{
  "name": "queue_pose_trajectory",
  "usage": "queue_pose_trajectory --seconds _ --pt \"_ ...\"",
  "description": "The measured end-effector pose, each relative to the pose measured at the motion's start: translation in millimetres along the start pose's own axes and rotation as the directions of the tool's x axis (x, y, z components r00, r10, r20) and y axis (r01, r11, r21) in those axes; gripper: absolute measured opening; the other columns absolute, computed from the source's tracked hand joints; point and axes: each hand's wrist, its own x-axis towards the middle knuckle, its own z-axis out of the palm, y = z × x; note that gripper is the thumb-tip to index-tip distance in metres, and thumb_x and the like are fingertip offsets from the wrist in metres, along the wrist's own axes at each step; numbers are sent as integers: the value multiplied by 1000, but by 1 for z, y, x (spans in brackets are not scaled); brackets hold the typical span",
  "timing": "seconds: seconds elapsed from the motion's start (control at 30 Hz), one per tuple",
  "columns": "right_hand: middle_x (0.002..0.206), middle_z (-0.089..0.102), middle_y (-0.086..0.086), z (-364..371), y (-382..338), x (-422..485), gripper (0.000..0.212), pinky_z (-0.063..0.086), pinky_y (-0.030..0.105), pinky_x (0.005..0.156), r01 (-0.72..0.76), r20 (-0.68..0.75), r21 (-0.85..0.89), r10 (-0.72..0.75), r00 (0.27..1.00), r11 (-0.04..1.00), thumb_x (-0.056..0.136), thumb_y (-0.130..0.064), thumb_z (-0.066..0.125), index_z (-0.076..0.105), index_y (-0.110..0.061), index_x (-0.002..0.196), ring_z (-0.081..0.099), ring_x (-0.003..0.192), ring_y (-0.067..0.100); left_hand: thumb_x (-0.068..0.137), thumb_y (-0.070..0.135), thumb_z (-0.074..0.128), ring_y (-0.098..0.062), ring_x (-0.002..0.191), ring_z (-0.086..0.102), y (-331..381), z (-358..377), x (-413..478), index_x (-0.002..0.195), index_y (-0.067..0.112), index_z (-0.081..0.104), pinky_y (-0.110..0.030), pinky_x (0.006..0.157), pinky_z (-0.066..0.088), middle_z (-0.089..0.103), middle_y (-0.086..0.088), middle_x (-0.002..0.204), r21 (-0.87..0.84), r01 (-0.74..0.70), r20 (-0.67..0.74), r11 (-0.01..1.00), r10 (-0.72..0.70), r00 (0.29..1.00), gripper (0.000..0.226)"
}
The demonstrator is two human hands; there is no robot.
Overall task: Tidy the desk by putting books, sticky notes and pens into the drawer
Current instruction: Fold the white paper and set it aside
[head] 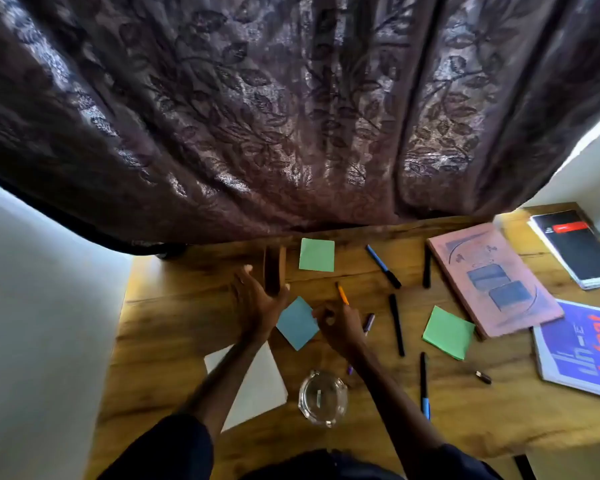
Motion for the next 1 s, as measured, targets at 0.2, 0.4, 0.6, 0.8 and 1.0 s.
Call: queue_pose_trajectory --seconds 0.2,0.4,0.6,0.8,1.0 --pt "95 78 -4 12 -13 9 19 43 -1 60 -46 -35 -29 45 998 999 88 -2 64 78 -15 88 64 78 0 89 49 70 -34 153 23 3 16 42 159 8 18 -51 122 29 22 -15 165 -110 158 294 981 -119 948 97" --pt "96 79 -3 13 -8 14 22 45 -2 65 -39 -74 -51 36 997 998 86 3 64 79 -12 92 68 82 2 92 26 71 -30 134 51 -17 14 49 148 7 43 -45 108 48 50 -15 146 -214 72 278 974 -10 960 65" --pt "95 78 -5 16 -3 9 20 53 9 70 14 -71 -77 -20 997 997 85 2 69 79 -13 93 70 81 4 92 28 71 -28 130 54 -51 -6 49 143 14 51 -39 107 46 56 -11 141 -147 -84 326 986 128 937 56" --pt "90 77 -5 21 2 -3 15 43 -4 63 49 -64 -90 -55 996 995 85 1 72 79 -11 87 62 70 -9 93 28 70 -26 136 50 -62 -12 47 146 18 48 -41 114 44 54 -8 146 -66 -170 368 983 182 912 58" --pt "96 78 1 22 4 -11 12 47 -1 64 89 -17 -111 -91 996 990 89 0 70 78 -9 92 60 74 -14 94 20 69 -25 138 47 -58 -15 47 146 20 47 -38 111 43 52 -6 147 -40 -225 405 973 222 887 56"
